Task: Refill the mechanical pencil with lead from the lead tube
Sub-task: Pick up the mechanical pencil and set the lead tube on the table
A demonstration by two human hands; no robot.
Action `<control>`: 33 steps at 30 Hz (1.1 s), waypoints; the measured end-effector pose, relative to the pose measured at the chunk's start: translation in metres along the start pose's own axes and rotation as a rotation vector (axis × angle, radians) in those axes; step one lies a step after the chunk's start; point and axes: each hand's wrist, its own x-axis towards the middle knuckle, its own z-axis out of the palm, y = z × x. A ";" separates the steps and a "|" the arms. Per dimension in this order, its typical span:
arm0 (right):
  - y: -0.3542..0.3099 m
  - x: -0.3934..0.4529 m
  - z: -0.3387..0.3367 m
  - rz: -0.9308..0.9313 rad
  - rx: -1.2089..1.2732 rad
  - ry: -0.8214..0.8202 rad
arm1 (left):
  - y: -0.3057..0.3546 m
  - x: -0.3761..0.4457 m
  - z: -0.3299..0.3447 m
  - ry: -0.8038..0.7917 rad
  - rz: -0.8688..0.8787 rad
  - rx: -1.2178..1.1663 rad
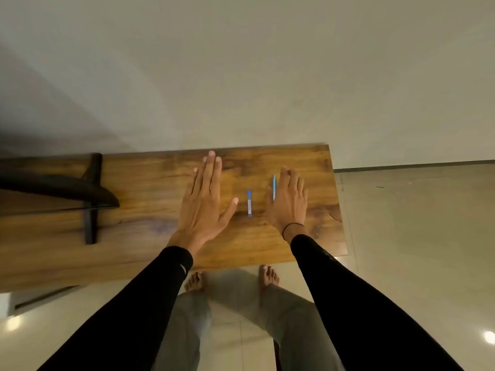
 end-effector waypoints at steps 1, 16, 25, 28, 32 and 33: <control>-0.001 0.002 0.010 0.036 0.058 0.009 | 0.000 -0.001 0.012 0.006 -0.011 -0.022; 0.012 0.016 0.054 0.292 0.639 0.061 | 0.047 -0.010 0.097 0.194 -0.087 -0.620; 0.015 0.001 0.066 0.243 1.169 -0.046 | 0.045 -0.009 0.115 0.140 -0.122 -0.624; 0.012 -0.003 0.063 0.174 1.208 -0.099 | 0.044 -0.006 0.114 0.190 -0.120 -0.635; 0.012 -0.007 0.047 0.176 1.370 -0.089 | 0.037 -0.006 0.108 0.220 -0.136 -0.646; 0.013 -0.008 0.043 0.177 1.388 -0.073 | 0.036 -0.008 0.106 0.223 -0.131 -0.633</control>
